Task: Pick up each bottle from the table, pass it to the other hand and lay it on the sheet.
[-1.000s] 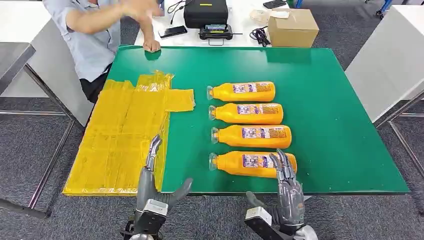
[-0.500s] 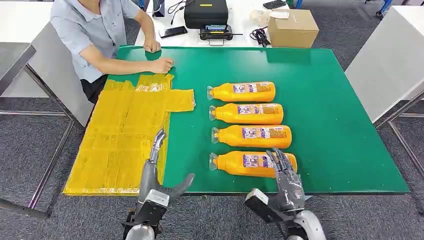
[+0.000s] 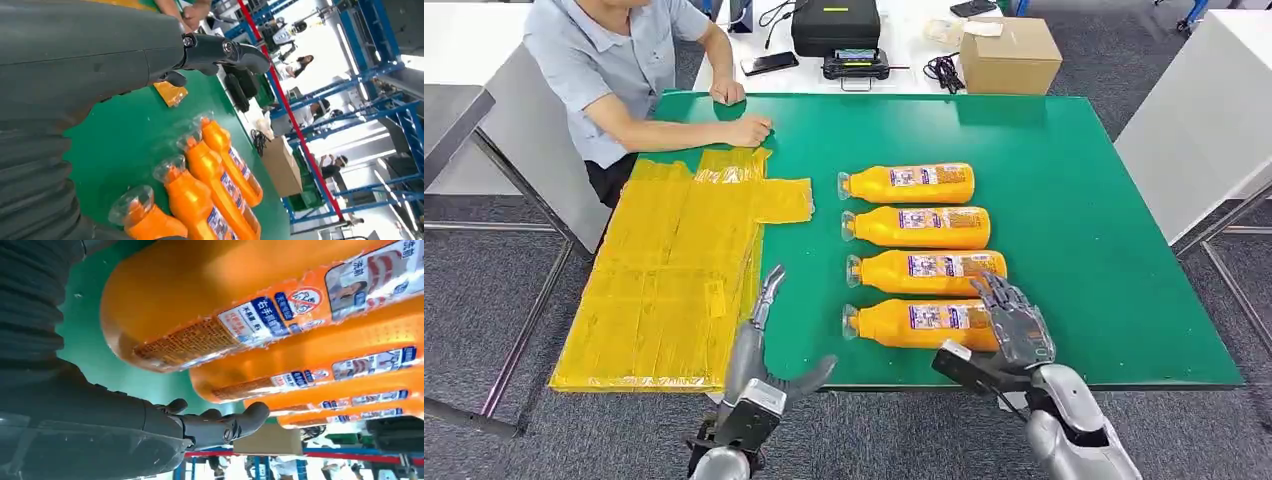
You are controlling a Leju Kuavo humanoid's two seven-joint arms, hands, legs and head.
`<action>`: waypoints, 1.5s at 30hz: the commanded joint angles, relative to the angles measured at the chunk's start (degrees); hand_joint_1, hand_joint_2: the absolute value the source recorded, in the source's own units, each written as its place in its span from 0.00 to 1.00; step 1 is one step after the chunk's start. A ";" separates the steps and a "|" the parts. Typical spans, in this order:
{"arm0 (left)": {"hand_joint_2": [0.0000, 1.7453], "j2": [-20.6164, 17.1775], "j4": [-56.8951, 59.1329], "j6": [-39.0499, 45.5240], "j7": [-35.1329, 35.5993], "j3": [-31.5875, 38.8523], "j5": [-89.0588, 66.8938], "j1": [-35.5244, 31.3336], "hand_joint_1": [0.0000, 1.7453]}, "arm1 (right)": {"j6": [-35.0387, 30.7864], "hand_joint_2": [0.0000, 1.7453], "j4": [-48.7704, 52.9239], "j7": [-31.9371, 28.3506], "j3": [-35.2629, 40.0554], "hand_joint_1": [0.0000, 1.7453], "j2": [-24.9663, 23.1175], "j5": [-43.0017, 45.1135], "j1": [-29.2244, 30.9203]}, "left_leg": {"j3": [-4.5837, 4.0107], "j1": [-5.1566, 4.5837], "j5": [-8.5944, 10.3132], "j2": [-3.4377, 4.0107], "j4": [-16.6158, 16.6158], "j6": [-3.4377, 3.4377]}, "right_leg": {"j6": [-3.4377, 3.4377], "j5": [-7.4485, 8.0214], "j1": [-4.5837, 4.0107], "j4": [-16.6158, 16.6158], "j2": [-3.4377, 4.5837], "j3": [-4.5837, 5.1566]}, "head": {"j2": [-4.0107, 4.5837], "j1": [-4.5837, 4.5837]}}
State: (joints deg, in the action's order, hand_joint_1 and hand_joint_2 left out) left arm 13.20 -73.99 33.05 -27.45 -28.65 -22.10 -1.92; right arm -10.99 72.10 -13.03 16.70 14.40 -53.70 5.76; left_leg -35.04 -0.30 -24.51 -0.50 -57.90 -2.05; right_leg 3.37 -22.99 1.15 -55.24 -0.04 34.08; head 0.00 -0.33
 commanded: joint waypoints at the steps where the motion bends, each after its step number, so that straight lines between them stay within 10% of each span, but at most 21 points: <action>1: 1.00 -1.40 4.20 0.03 0.06 -1.39 0.39 -2.32 0.00 | 0.48 1.00 -6.46 0.23 3.37 0.00 0.53 -0.16 3.89 | 0.25 0.05 -0.08 0.12 0.05 0.09 | -0.12 -0.04 -0.05 0.08 0.09 -0.24 | 0.00 0.00; 45: 1.00 -1.06 5.87 1.63 -0.24 -2.07 0.38 -2.97 0.00 | 14.69 1.00 0.33 2.03 13.88 0.00 9.04 13.11 4.51 | 0.19 -0.02 -0.04 -0.02 0.04 0.08 | -0.11 -0.06 0.01 0.02 -0.04 -0.19 | 0.00 0.02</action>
State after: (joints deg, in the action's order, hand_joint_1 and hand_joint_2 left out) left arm 13.16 -71.97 34.77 -27.39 -30.03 -22.12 -2.42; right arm 0.25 73.18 -9.75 27.50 20.00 -44.43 8.54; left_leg -35.03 -0.32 -24.52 -0.51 -57.90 -2.06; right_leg 3.37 -22.99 1.18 -55.23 -0.04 34.07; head 0.00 -0.31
